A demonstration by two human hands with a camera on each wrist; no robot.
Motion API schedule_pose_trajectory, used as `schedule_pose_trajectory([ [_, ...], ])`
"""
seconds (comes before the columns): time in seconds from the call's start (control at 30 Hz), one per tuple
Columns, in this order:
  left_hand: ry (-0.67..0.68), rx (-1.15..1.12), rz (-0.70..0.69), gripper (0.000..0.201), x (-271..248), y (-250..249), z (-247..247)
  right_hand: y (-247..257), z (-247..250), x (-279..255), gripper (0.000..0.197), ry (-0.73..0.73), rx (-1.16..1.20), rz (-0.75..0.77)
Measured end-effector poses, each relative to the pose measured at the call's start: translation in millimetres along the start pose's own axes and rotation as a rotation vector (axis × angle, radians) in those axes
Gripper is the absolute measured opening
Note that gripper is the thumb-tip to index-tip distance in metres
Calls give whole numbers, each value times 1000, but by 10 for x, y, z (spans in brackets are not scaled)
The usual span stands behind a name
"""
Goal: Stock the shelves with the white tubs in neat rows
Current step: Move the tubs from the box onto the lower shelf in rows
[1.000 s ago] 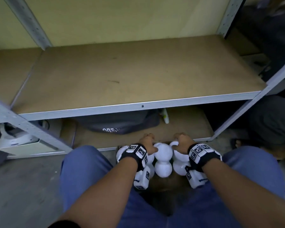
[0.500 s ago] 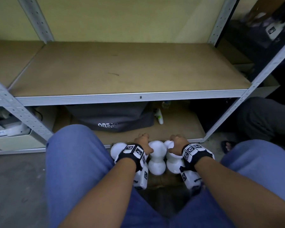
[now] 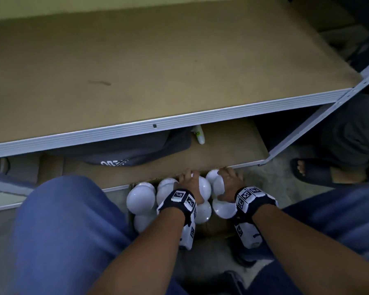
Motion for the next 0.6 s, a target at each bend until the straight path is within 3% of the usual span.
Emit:
schedule_pose_trajectory([
  [0.17,2,102,-63,103,83,-76,-211,-45,-171,162,106,89,-87,6],
  [0.33,-34,146,-84,87,93,-116,-263,-6,-222,219,96,101,-125,-3],
  [0.6,15,72,-59,92,50,-195,-72,-25,-49,71,95,115,-41,-32],
])
Point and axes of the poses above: each hand's wrist, its own x-axis towards the middle knuckle, its own z-axis out of the back of the hand, y = z × x, the point moved 3 cm from there along x, towards the middle knuckle, and after that the axes turned 10 degrees about -y, right-handed, at the moved point
